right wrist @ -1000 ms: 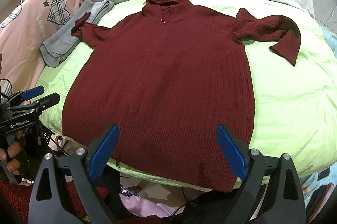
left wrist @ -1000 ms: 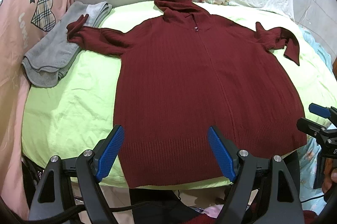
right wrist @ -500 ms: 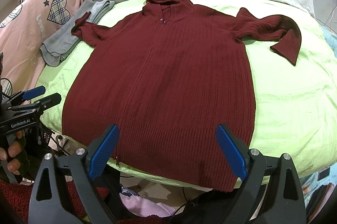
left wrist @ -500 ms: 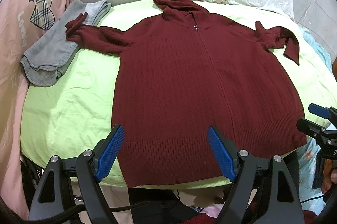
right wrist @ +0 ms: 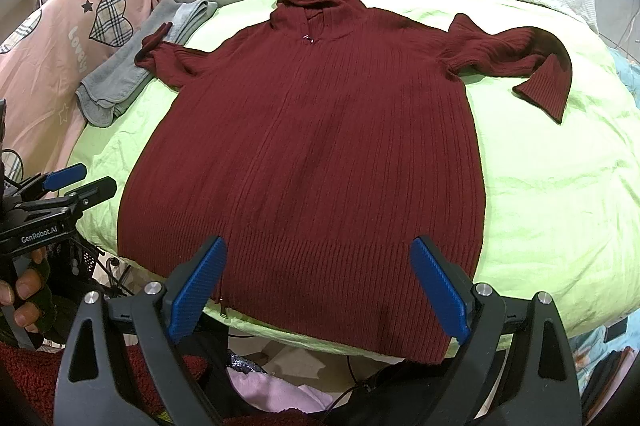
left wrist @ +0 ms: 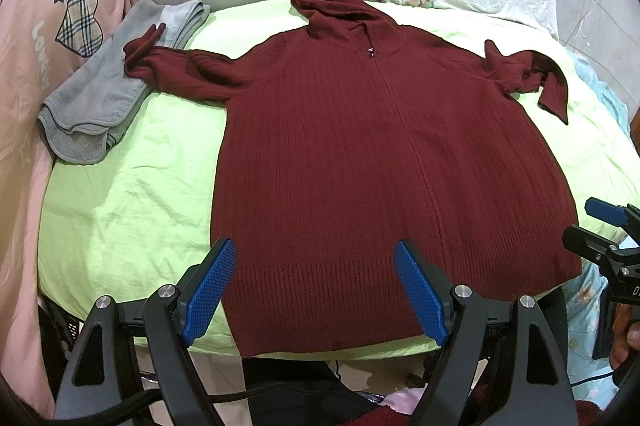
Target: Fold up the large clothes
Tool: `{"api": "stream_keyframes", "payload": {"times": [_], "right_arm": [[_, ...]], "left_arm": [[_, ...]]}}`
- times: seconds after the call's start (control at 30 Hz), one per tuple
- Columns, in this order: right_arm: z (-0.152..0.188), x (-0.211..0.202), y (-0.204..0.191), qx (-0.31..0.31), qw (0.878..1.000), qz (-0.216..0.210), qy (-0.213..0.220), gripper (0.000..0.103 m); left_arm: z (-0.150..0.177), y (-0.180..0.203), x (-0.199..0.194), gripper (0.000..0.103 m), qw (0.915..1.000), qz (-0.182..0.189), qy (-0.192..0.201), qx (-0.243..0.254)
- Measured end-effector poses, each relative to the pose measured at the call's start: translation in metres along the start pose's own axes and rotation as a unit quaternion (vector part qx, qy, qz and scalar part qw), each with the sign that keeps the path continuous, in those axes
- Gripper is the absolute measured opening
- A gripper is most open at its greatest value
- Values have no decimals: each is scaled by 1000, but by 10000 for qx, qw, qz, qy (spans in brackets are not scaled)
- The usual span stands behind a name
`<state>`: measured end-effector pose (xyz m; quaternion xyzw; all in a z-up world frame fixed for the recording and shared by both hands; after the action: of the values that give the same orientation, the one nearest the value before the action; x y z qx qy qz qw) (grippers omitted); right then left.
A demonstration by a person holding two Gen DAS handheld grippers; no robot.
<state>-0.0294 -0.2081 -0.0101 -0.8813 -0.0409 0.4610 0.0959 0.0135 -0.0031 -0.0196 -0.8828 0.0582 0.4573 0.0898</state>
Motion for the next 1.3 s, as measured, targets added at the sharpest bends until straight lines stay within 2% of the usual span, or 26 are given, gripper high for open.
{"api": "stream_keyframes", "payload": {"times": [0.43,0.7,0.87,1.0,1.17,1.3], "right_arm": [[-1,0,0,5,10000,-3,-10,93],[1,6,3,59,10000,13,-47,93],[2,10,9,121,9999,4,-97,93],[-3,11,15,187,9998,-6,-66,93],[-22,8,48,404,9989,217,118,93],[-49,2,108,883,9929,634,478,92]], "left_arm": [[0,0,3,82,10000,20,-72,6],[-3,-2,14,82,9993,159,-332,-117],[-5,-2,23,82,9991,194,-340,-160],[-8,-3,29,82,9996,30,-272,-108],[-16,-7,40,82,9997,-84,-237,-75],[-26,-10,48,82,9996,-162,-222,-48]]}}
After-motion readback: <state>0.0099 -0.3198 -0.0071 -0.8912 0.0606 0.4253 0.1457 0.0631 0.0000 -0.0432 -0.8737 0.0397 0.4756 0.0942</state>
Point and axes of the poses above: each gripper's, at about its wrist camera, not at the fingertips, and x roughly the way its jaws point, y to its right, z to its underside, the point moved 2 cm from there along x, roughly the way its jaws point, and after that the axes turned 4 degrees about x, right-handed, at the moved point
